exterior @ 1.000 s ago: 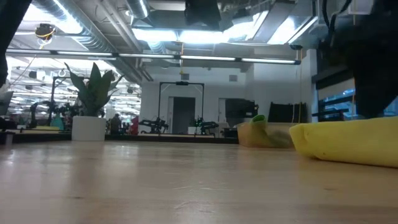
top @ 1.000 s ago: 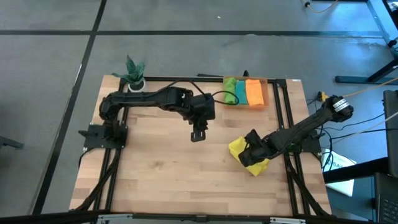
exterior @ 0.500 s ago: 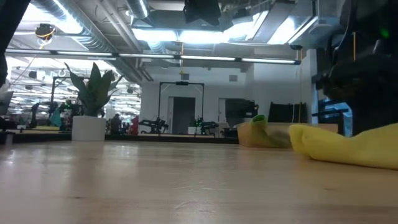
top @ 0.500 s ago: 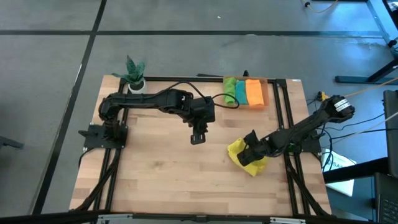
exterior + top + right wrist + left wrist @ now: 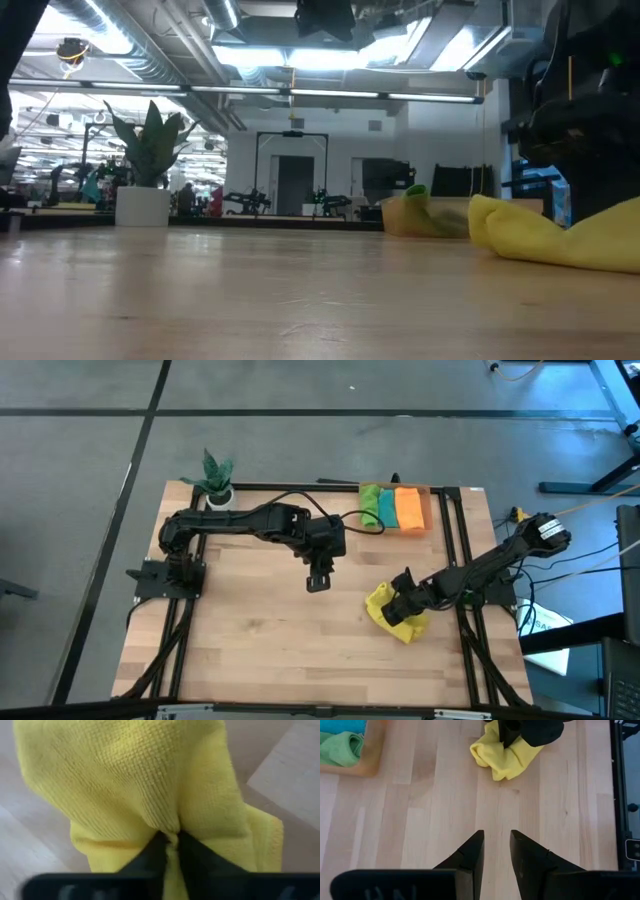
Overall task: Roll microfiber towels into tight, uniform cylinder then place into a basket
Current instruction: Fold the yellow towel
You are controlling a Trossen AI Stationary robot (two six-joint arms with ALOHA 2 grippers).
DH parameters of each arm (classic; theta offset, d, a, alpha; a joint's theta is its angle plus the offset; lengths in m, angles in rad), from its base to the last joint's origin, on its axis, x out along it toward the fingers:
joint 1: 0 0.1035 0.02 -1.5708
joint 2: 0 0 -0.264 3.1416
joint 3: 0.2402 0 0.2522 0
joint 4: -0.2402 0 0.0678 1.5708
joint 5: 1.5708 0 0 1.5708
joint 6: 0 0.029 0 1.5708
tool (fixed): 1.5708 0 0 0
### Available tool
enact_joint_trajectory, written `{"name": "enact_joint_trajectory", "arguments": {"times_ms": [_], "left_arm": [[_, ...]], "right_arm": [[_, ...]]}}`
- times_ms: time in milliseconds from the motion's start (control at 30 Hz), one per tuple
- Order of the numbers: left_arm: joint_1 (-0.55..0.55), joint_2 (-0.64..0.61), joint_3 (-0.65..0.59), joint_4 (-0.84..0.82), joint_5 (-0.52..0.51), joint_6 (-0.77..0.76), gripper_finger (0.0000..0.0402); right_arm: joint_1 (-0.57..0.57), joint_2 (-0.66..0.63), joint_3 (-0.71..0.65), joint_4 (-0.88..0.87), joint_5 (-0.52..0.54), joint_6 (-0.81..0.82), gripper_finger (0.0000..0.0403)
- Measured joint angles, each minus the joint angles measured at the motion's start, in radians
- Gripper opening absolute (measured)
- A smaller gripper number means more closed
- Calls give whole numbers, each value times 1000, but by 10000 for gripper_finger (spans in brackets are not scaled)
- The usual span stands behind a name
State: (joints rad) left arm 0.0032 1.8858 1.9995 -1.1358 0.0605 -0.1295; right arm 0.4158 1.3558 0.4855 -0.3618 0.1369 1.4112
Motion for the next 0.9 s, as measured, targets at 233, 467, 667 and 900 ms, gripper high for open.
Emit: {"name": "enact_joint_trajectory", "arguments": {"times_ms": [233, 467, 667, 900], "left_arm": [[0, 0, 0, 0, 0, 0, 84], [-3, 0, 0, -7, 0, -3, 84], [-25, 0, 0, -60, -1, -3, 84], [-72, 0, 0, -148, -1, -72, 84]], "right_arm": [[-26, 7, 34, -50, 38, -3, 8], [-57, 20, 100, -69, 74, -60, 4], [-103, 104, 142, 72, 57, -282, 2], [-196, 290, 298, 101, -69, -564, 2]]}}
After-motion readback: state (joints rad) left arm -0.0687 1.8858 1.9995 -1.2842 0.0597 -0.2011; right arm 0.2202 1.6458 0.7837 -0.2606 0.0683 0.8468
